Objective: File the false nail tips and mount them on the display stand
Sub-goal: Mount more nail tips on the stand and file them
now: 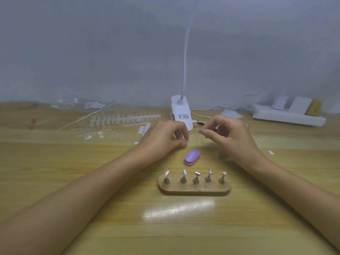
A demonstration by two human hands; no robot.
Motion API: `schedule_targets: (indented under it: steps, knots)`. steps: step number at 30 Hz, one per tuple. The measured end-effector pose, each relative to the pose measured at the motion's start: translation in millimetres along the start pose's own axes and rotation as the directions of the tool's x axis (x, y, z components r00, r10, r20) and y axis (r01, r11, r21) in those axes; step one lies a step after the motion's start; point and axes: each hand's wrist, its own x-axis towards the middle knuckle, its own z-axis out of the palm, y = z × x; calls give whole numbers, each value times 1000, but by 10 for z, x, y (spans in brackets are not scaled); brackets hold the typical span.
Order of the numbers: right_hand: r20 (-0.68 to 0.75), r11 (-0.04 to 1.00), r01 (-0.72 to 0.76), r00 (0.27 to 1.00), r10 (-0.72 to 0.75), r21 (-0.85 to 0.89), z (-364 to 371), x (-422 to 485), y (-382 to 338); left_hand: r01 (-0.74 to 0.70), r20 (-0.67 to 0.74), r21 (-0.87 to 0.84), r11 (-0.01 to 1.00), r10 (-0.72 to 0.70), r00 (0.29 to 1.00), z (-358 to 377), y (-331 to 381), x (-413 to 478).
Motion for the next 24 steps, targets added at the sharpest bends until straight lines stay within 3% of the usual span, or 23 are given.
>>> schedule_targets:
  steps: [4, 8, 11, 16, 18, 20, 22, 24]
  knots:
    - [155, 1000, -16, 988, 15, 2, 26, -37, 8, -46, -45, -4, 999, 46, 998, -38, 24, -15]
    - [151, 998, -50, 988, 42, 48, 49, -54, -2, -198, -96, -110, 974, 188, 977, -17, 160, -47]
    - [148, 971, -149, 981, 123, 184, 26, -37, -22, -216, -147, -173, 961, 192, 970, -23, 238, -50]
    - [400, 792, -426, 881, 253, 437, -80, -22, -54, -368, -254, -1, 930, 355, 899, -137, 255, -36]
    - [363, 920, -288, 914, 181, 264, -119, -7, -34, -350, -326, -139, 926, 291, 899, -150, 235, -29]
    - [393, 997, -81, 917, 69, 15, -114, -17, -9, -254, -319, -429, 867, 118, 940, -123, 228, -53]
    - [444, 1000, -4, 896, 13, -21, -70, -48, 4, -140, -241, -622, 770, -18, 970, -60, 217, -95]
    - [441, 999, 31, 897, -20, -17, -42, -63, 6, -53, -152, -690, 722, -73, 986, -18, 192, -136]
